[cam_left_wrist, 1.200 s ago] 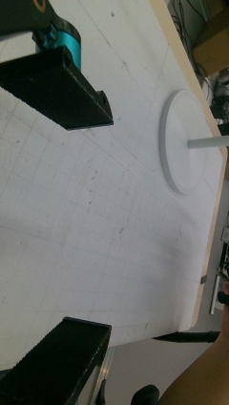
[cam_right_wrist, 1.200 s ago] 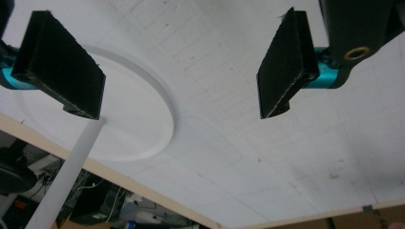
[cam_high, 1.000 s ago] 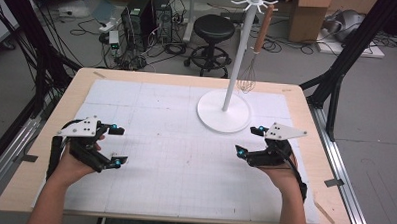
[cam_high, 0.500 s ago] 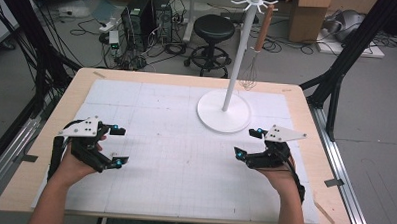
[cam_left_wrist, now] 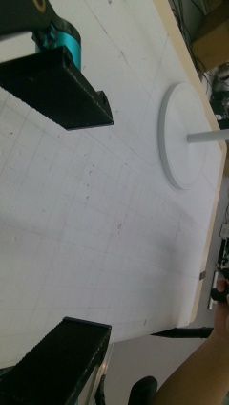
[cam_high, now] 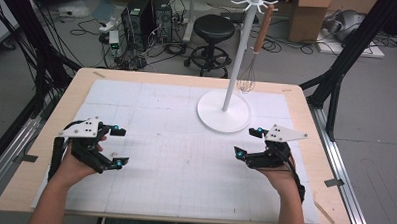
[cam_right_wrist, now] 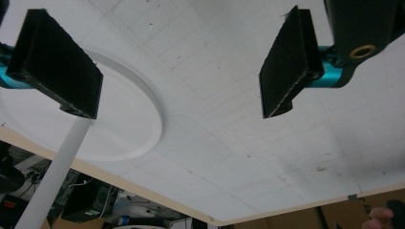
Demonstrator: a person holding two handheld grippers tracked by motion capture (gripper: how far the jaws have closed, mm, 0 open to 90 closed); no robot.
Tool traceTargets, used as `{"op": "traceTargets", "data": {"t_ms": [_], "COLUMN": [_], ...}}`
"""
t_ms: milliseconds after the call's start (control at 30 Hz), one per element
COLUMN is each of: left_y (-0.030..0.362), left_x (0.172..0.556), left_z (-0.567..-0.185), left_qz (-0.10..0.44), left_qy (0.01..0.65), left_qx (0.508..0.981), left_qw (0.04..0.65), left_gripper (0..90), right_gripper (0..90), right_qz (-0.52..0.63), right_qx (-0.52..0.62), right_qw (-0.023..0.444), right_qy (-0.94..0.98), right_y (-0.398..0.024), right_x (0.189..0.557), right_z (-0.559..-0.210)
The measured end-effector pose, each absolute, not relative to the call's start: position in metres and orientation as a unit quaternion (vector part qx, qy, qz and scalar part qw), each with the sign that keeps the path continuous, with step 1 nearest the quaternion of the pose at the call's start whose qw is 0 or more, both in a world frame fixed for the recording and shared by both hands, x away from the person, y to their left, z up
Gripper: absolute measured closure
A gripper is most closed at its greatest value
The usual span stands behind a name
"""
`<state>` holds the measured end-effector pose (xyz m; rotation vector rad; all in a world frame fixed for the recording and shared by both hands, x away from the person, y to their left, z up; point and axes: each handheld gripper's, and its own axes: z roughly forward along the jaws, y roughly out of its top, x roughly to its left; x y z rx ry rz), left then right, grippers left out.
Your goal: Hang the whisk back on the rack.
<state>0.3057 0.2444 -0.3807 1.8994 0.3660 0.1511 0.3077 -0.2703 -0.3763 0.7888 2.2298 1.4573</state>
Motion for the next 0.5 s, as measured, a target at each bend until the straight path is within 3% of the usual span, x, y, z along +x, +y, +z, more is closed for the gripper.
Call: {"op": "traceTargets", "data": {"t_ms": [500], "left_y": [0.2447], "left_x": [0.3058], "left_z": [-0.3806], "left_qz": [0.066], "left_qy": [0.158], "left_qx": [0.808], "left_qw": [0.564], "left_gripper": [4.4], "right_gripper": [14.2], "right_qz": [0.518], "right_qx": [0.28], "right_qw": [0.18], "right_qy": [0.788], "right_y": [-0.2711], "right_x": [0.3073], "right_z": [-0.3759]}}
